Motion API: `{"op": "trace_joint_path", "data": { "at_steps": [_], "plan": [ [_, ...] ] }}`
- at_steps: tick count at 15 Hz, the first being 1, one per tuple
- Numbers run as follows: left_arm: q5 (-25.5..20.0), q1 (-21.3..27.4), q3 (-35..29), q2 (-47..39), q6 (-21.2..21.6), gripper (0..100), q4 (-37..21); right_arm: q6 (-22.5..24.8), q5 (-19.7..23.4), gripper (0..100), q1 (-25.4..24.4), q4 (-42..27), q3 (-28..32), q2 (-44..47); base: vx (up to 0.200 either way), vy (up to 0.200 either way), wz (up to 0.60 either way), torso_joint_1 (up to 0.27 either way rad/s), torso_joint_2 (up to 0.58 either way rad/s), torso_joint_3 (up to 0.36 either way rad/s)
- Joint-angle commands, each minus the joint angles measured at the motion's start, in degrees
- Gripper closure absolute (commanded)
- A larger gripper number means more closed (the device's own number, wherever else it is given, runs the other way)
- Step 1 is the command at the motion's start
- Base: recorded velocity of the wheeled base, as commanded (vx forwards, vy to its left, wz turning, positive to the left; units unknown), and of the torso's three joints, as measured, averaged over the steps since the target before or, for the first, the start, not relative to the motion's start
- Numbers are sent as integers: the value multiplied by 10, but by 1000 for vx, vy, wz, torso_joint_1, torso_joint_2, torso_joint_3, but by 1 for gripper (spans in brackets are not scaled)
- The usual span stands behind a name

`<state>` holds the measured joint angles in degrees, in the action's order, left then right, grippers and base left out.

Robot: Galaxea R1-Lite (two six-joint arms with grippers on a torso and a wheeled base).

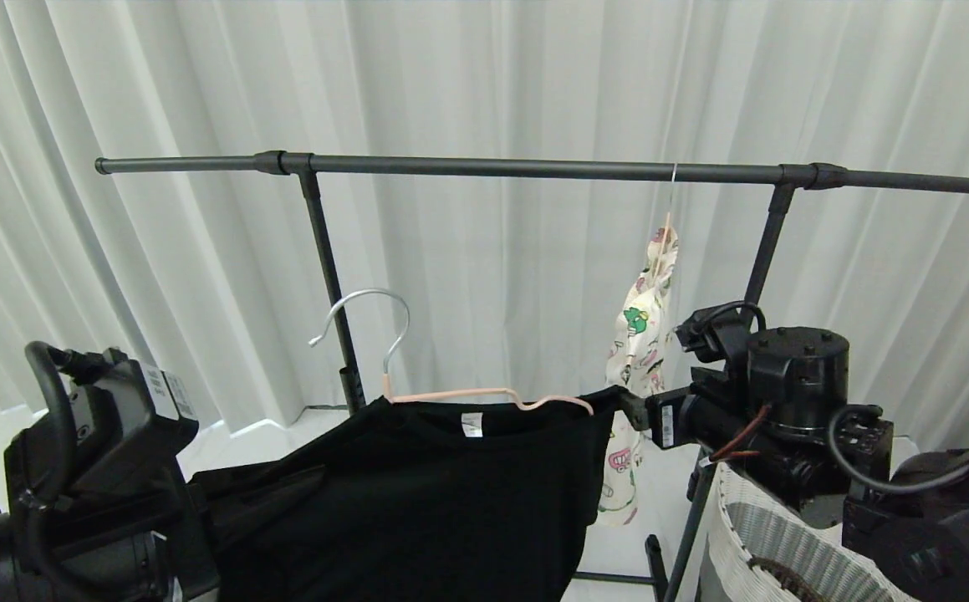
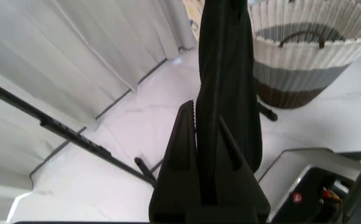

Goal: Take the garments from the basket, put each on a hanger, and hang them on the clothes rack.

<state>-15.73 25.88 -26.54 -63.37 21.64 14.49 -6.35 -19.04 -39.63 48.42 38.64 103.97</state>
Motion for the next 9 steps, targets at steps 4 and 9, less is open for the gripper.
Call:
{"op": "trace_joint_path", "data": {
  "at_steps": [4, 9],
  "plan": [
    [4, -1, 3, -56, 7, 100, 0, 5, 40, 0, 3, -112, 101, -57, 0, 0, 0, 0, 0, 0],
    [56, -1, -3, -92, 9, 100, 23, 21, 103, 0, 8, -264, 172, -123, 0, 0, 0, 0, 0, 0]
  ]
}}
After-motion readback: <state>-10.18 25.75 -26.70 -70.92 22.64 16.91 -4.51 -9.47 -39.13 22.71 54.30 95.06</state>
